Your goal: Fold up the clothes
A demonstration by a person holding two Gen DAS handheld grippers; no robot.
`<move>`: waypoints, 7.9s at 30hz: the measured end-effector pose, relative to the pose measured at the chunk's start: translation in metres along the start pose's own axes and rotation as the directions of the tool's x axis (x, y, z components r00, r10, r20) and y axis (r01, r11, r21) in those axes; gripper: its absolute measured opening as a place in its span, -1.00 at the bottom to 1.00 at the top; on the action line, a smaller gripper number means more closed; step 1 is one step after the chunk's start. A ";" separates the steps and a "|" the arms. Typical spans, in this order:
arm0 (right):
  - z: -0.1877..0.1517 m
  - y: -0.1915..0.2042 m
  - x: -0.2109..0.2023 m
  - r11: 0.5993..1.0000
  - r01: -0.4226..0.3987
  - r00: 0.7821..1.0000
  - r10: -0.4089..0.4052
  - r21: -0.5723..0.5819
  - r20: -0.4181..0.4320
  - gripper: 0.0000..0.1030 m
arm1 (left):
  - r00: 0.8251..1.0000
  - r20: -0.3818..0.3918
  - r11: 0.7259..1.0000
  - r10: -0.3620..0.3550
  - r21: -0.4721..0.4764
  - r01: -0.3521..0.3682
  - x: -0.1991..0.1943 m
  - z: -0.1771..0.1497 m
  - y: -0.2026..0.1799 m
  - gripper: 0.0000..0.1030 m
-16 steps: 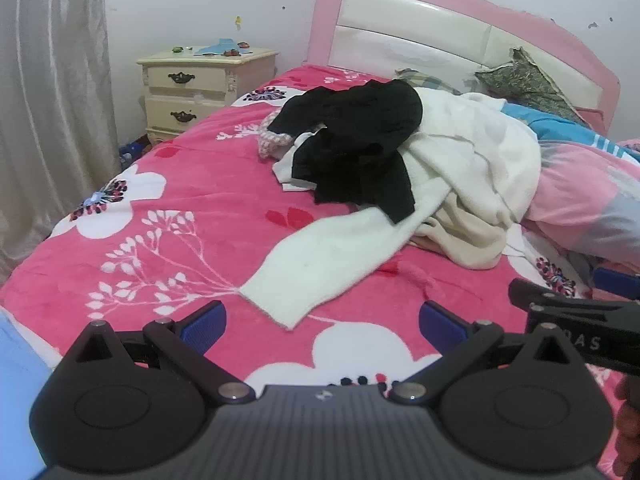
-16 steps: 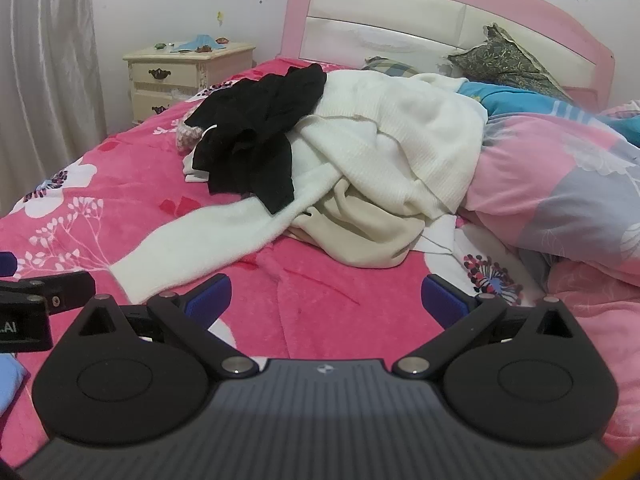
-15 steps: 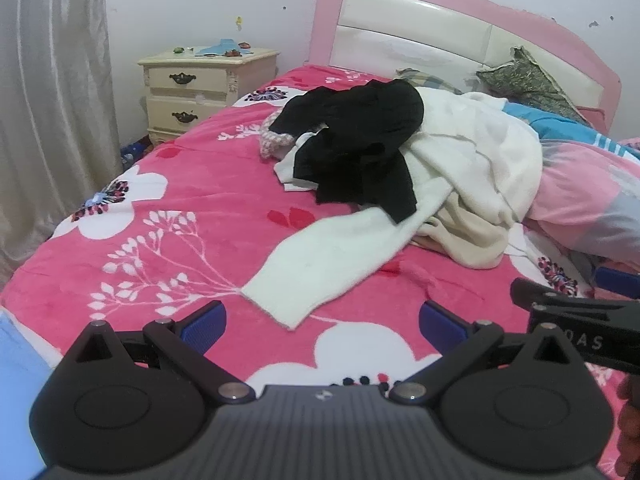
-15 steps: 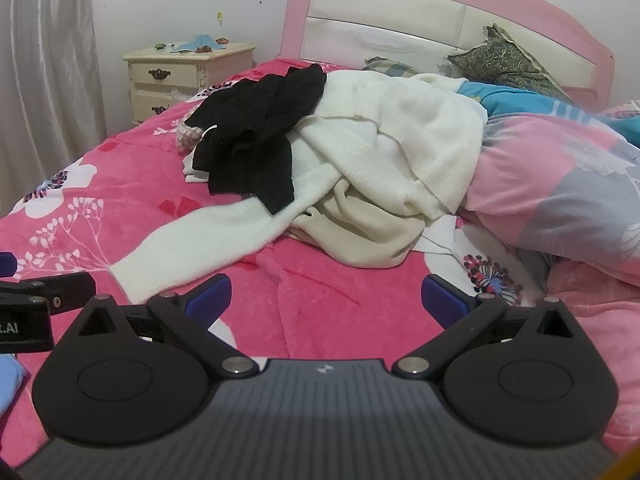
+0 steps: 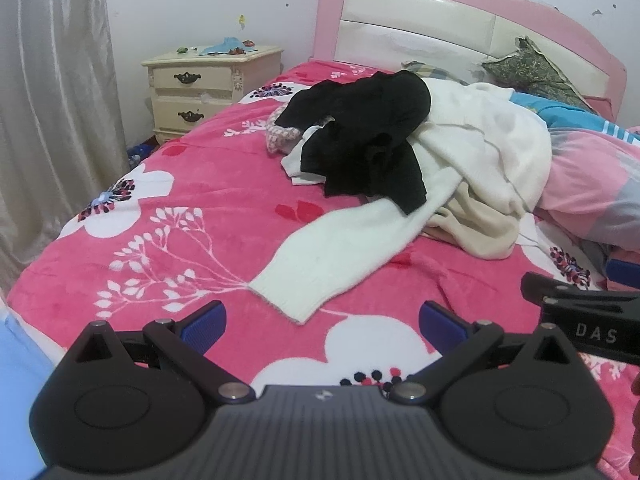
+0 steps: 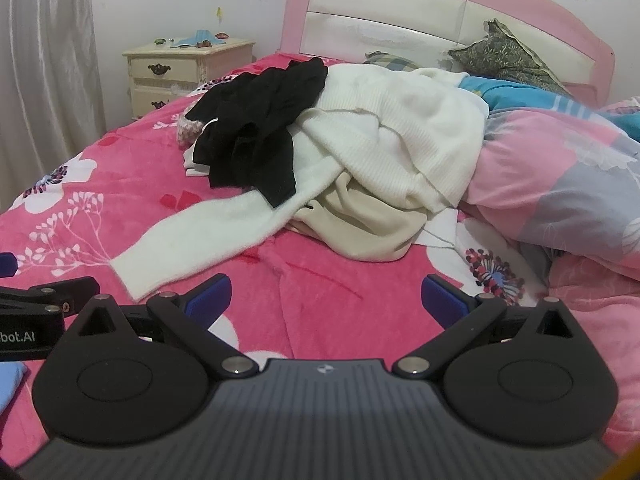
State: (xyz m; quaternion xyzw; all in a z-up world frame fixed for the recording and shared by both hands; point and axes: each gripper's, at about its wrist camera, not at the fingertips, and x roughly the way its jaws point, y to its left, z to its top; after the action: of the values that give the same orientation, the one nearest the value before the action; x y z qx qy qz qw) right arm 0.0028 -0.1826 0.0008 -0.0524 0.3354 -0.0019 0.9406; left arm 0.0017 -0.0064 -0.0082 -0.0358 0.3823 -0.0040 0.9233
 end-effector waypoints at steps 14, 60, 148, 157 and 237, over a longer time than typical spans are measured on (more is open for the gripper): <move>0.000 0.003 -0.002 1.000 -0.004 1.000 0.004 -0.004 -0.009 0.97 | 1.000 -0.009 0.999 0.026 0.024 -0.026 0.001 0.000 0.003 0.99; 0.000 0.009 0.000 1.000 -0.020 0.999 0.020 0.006 -0.033 0.97 | 0.998 -0.009 0.998 0.067 -0.017 -0.067 0.005 0.002 0.011 1.00; -0.099 -0.108 -0.086 0.898 -0.412 0.851 0.440 0.156 -0.285 -0.66 | 0.497 -0.509 0.481 -0.703 0.176 0.859 -0.052 -0.120 -0.026 -0.42; -0.146 -0.125 -0.085 0.961 -0.262 0.931 0.276 0.088 -0.238 0.56 | 0.718 -0.370 0.697 -0.590 0.217 0.684 -0.017 -0.095 0.006 0.42; -0.231 -0.278 -0.075 0.622 0.149 0.988 -0.116 0.768 -0.098 -0.83 | 0.972 -0.217 0.995 -0.093 -0.068 0.080 0.012 -0.110 0.084 -0.88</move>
State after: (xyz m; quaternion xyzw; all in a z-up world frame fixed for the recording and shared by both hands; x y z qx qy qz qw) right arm -0.1926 -0.4784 -0.1017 0.3311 0.3156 -0.2156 0.8627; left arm -0.0690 0.0703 -0.0996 -0.0788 0.4802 -0.0369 0.8728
